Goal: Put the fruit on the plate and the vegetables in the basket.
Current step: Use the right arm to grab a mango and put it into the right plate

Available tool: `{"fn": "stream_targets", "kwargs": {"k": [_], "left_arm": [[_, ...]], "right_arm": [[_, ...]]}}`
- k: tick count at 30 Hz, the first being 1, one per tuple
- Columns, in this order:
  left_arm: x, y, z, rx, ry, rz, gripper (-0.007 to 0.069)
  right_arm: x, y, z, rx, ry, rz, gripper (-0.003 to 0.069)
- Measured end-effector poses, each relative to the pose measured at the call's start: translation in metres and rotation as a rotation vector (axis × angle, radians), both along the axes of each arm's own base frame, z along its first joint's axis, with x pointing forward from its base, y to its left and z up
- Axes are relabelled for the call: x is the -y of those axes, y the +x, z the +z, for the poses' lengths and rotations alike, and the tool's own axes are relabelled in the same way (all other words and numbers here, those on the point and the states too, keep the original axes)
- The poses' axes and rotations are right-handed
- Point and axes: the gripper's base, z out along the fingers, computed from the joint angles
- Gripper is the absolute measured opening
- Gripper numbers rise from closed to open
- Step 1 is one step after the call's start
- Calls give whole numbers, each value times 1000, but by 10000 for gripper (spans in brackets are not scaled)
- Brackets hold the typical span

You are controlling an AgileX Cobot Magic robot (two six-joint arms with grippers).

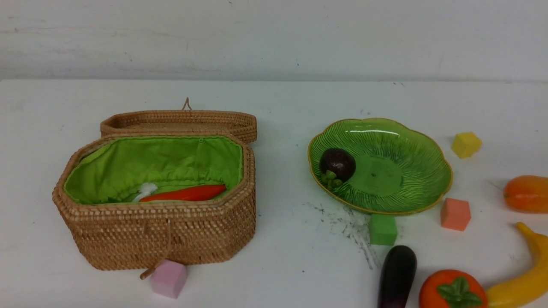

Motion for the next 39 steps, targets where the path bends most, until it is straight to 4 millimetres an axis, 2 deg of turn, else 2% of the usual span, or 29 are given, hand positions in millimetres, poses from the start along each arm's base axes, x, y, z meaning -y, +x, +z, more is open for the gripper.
{"fn": "stream_targets", "kwargs": {"k": [1,2,5,6,9,10,11,13,16,21,26,34,37,39], "left_arm": [[0,0,0,0,0,0,114],[0,0,0,0,0,0,116],[0,0,0,0,0,0,121],[0,0,0,0,0,0,122],[0,0,0,0,0,0,124],[0,0,0,0,0,0,124],[0,0,0,0,0,0,126],[0,0,0,0,0,0,128],[0,0,0,0,0,0,132],[0,0,0,0,0,0,135],[0,0,0,0,0,0,139],[0,0,0,0,0,0,147],[0,0,0,0,0,0,150],[0,0,0,0,0,0,153]], "right_arm": [[9,13,-7,-16,61,-38,576],[16,23,-13,-26,109,-69,609],[34,44,-34,-52,235,-170,665],[34,44,-34,-52,238,-175,667],[49,69,-59,-68,328,-298,671],[49,70,-60,-70,333,-303,671],[52,81,-67,-74,346,-313,669],[52,87,-69,-76,348,-310,668],[54,111,-76,-93,357,-295,665],[64,132,-92,-172,337,-274,661],[69,141,-110,-253,322,-266,658],[70,149,-155,-365,335,-286,650],[68,151,-164,-383,343,-293,617],[69,152,-163,-368,331,-282,584]]}}
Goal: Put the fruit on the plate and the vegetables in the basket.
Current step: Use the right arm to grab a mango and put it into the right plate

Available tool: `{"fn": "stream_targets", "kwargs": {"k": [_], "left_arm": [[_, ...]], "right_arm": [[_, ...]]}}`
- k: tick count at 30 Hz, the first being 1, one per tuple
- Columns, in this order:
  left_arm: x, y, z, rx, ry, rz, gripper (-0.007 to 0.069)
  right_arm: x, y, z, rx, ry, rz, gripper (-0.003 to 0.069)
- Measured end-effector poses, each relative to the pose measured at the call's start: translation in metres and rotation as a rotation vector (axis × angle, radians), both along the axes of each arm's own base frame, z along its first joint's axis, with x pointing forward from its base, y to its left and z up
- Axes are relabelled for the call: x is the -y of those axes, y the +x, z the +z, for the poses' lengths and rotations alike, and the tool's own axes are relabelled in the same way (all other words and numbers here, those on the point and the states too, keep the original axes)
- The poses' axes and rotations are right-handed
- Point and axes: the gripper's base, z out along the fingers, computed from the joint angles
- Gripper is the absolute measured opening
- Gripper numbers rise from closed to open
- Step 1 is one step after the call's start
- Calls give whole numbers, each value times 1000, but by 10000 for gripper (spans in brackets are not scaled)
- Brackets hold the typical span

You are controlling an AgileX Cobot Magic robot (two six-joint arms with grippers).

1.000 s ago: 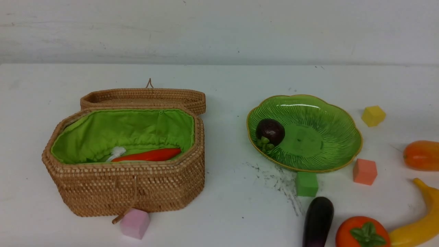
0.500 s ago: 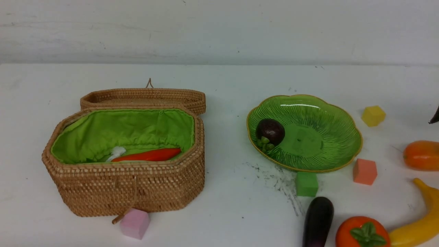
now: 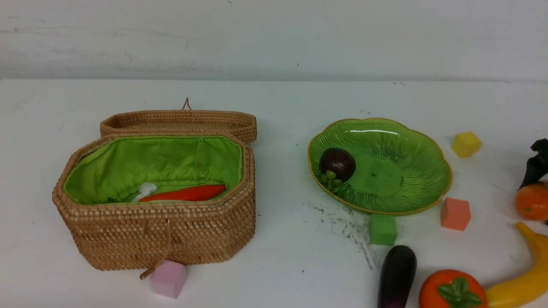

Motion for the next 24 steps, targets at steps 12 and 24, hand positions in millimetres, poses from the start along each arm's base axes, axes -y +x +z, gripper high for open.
{"fn": "stream_targets", "kwargs": {"k": [12,24], "left_arm": [[0,0,0,0,0,0,165],[0,0,0,0,0,0,179]], "right_arm": [[-54,5,117,539,-144,517,581],[-213,21,87,638,-262,1269,581]]}}
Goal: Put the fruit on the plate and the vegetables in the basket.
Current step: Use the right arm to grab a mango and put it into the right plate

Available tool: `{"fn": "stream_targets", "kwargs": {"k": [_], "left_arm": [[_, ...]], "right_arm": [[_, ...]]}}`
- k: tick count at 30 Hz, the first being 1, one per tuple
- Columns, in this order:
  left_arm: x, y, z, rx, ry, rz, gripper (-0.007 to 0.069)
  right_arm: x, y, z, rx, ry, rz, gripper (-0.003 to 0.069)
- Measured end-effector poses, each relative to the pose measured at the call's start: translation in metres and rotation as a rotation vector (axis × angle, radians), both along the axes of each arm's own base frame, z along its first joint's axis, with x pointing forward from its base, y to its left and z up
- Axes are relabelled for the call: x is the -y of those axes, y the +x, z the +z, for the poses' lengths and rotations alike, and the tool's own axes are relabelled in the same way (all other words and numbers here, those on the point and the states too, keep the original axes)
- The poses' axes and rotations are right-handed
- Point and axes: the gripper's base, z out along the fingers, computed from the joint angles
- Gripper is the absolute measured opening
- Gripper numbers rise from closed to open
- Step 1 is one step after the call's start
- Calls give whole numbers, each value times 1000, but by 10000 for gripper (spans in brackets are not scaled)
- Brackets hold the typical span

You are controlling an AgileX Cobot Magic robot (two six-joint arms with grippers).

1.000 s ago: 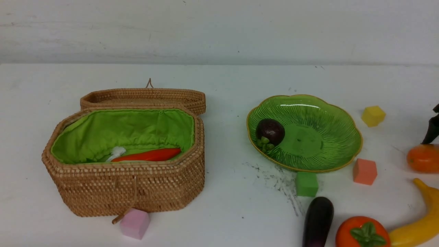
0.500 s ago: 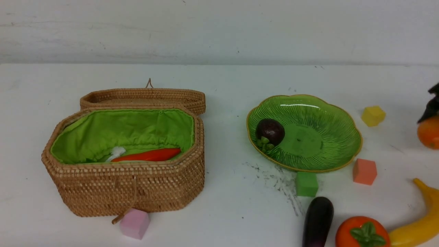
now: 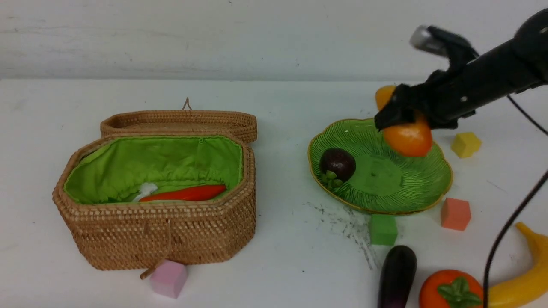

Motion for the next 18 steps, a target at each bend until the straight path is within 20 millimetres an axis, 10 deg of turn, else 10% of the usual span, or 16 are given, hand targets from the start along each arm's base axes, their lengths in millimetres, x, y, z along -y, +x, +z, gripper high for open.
{"fn": "stream_targets", "kwargs": {"k": [8,18], "left_arm": [[0,0,0,0,0,0,186],[0,0,0,0,0,0,195]], "right_arm": [[-1,18,-43,-78,3,-205,581],[1,19,-47,-93,-6,-222,677]]}}
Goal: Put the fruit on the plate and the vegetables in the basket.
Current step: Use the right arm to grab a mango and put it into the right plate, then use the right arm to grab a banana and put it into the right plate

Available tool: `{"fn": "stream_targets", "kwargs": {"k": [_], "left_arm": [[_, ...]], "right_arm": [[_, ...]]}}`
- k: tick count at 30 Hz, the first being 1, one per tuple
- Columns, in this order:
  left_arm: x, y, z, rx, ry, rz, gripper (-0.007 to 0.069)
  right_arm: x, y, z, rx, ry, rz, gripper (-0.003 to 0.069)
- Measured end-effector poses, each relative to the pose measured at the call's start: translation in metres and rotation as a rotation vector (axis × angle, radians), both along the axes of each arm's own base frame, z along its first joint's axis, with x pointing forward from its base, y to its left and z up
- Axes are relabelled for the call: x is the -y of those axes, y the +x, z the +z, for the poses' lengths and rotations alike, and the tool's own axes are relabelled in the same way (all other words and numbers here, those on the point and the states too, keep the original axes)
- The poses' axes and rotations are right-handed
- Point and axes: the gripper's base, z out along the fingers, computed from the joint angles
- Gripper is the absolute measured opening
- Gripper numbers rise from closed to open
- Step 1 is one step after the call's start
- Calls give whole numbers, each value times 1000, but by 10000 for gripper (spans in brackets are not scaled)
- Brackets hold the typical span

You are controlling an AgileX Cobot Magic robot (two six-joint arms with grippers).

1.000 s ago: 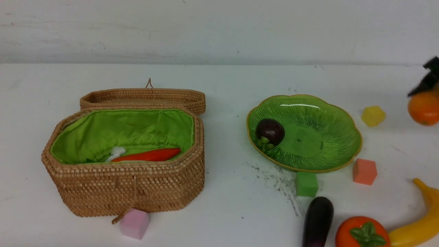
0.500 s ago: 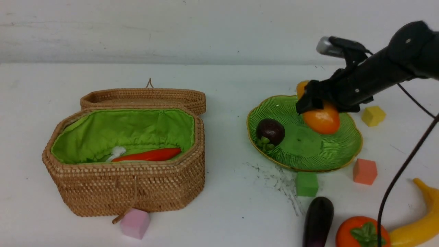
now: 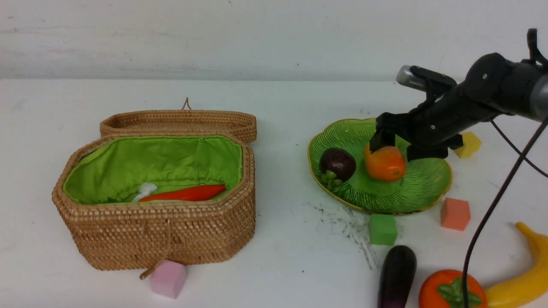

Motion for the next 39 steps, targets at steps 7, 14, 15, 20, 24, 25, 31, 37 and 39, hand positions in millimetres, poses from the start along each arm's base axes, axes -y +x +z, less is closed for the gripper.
{"fn": "stream_targets", "kwargs": {"k": [7,14,15,20,24,25,31,37,39], "left_arm": [[0,0,0,0,0,0,203],[0,0,0,-1,0,0,207],[0,0,0,-1,0,0,209],[0,0,0,-1,0,0,214],[0,0,0,-1,0,0,214],[0,0,0,-1,0,0,214],[0,0,0,-1,0,0,214],[0,0,0,-1,0,0,214],[0,0,0,-1,0,0,214]], "right_arm": [[35,-30,59,-87,45,-135,617],[84,-106,120,-163,-53,-499,524],[89,-130,115,-201,-60,-639,509],[91,-172,72,-315,-62,-781,501],[91,-187,29,-373,-70,-796,500],[90,-189,18,-381,-68,-799,500],[90,-180,-23,-430,-71,-796,500],[90,-173,-55,-524,-115,-771,474],[90,-171,-55,-519,-123,-750,449]]}}
